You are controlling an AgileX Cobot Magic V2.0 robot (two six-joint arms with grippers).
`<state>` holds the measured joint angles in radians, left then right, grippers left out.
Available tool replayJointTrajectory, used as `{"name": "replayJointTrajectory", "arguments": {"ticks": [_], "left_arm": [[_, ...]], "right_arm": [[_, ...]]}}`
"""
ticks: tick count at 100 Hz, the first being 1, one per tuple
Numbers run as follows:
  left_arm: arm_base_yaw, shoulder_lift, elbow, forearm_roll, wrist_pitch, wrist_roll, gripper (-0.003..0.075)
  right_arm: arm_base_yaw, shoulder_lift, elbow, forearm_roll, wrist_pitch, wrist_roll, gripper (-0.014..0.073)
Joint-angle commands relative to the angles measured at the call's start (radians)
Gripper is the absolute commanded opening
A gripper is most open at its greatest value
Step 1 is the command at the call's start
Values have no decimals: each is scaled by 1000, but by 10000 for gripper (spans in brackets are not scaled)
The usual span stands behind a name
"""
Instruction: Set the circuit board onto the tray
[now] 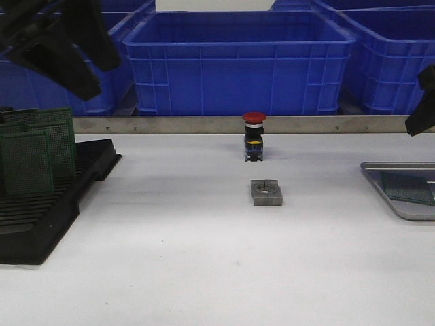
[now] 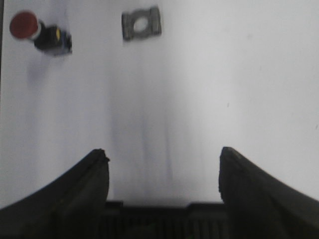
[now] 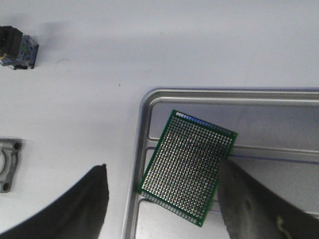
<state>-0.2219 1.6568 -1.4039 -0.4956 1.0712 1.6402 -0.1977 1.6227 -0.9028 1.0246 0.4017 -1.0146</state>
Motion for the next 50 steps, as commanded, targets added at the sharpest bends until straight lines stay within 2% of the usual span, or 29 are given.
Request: {"name": "replayJointTrajectory", "arguments": {"ticks": [1, 28, 50], "left_arm": [[42, -47, -28, 27, -8, -10, 439], [150, -28, -28, 22, -4, -10, 439], [175, 26, -26, 38, 33, -10, 439]], "right_arm": [[-6, -59, -28, 22, -1, -12, 486], [-6, -63, -28, 22, 9, -12, 486], [-6, -63, -28, 22, 11, -12, 486]]}}
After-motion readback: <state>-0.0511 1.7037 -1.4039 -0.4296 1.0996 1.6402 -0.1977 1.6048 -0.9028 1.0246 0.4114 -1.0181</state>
